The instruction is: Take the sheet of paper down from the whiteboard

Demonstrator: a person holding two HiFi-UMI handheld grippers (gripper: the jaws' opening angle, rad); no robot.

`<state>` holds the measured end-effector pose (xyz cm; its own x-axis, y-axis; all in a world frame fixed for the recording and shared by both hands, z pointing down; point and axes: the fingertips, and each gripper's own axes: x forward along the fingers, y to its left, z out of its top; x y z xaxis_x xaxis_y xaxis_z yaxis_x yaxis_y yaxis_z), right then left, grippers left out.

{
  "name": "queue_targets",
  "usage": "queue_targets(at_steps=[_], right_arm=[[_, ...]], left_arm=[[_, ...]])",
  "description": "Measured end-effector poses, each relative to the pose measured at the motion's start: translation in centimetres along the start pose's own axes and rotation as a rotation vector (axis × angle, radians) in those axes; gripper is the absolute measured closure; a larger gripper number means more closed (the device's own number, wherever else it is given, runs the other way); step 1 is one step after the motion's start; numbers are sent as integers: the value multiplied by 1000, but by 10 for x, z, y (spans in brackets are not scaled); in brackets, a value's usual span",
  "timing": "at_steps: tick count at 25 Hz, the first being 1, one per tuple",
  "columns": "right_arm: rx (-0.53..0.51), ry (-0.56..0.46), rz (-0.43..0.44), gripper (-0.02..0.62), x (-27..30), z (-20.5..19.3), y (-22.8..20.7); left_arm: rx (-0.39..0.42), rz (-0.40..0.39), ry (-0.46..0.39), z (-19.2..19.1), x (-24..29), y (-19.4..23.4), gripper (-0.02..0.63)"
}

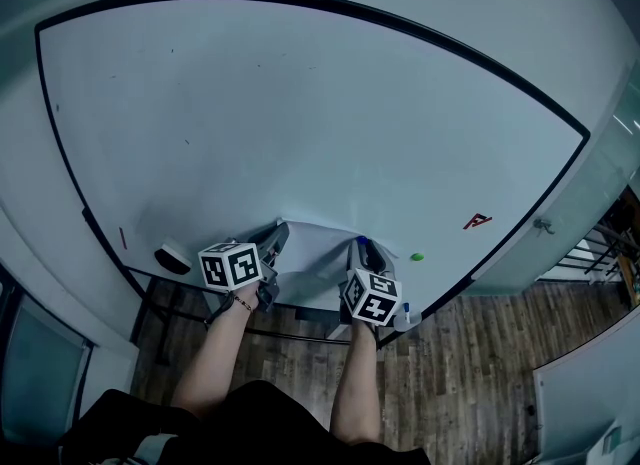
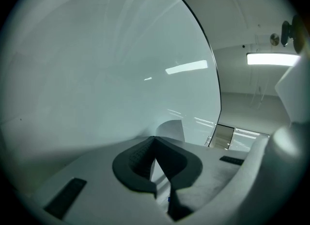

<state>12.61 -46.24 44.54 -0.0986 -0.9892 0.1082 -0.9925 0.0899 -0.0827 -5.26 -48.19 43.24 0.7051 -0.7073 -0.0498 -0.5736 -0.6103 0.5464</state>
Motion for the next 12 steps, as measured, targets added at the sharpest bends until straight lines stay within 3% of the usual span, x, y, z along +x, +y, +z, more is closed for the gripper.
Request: queue_targets(at_steps=[12], right_arm=[[-3,10,2,468,1,-2,-1]], left_arm=[[45,57,19,-2,-5,13,584]])
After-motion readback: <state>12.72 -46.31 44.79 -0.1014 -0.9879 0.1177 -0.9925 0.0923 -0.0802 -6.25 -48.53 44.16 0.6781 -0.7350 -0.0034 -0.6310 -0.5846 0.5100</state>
